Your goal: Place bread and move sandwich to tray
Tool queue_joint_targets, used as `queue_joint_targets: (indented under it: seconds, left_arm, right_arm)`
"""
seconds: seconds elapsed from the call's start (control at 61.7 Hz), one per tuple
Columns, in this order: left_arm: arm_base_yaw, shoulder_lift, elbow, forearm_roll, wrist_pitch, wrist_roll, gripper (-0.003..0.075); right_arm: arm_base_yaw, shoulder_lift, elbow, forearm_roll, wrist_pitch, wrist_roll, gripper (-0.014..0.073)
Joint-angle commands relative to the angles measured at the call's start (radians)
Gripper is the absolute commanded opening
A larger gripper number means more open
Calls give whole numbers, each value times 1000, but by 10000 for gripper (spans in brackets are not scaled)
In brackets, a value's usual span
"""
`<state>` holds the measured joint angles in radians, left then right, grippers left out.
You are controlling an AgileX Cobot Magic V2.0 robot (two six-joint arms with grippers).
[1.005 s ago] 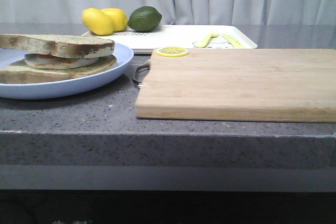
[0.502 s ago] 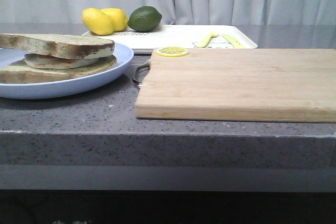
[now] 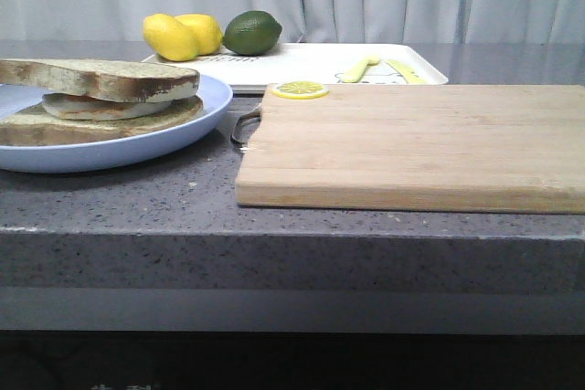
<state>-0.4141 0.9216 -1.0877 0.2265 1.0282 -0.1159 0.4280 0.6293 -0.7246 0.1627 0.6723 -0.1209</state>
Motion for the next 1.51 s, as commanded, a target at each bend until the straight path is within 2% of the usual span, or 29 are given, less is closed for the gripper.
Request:
queue_joint_targets:
  seconds: [0.0,0.162,0.259,0.34,0.438,0.567,0.697,0.827,1.491]
  left_arm:
    - [17,68,-70,42,-17,-18,479]
    - [150,201,-125,6,18,-11,479]
    - [258,271,-138,-73,3,35,479]
    - [351,325,-138,-196,-9,116,479]
    - [469,396,-138,-433,-15,256,479]
    - [552,474,-138,-662,-13,397,479]
    - [579,537,-138,-797,-13,473,463]
    - [579,590,-138,-862,-25,491,418]
    - [579,724,-138,-937,-90,491,262]
  right_arm:
    - [-6,-2,-25,-1,-74,1,390]
    - [-6,-2,-25,-1,-74,1,390]
    - [-6,-2,-25,-1,-74,1,390]
    - [-6,-2,-25,-1,-74,1,390]
    - [-6,-2,-25,-1,-74,1,390]
    - [-6,-2,-25,-1,-74,1,390]
    - [-6,-2,-25,-1,-74,1,390]
    - [-6,-2,-25,-1,-74,1,390]
    - [-6,-2,-25,-1,-74,1,390]
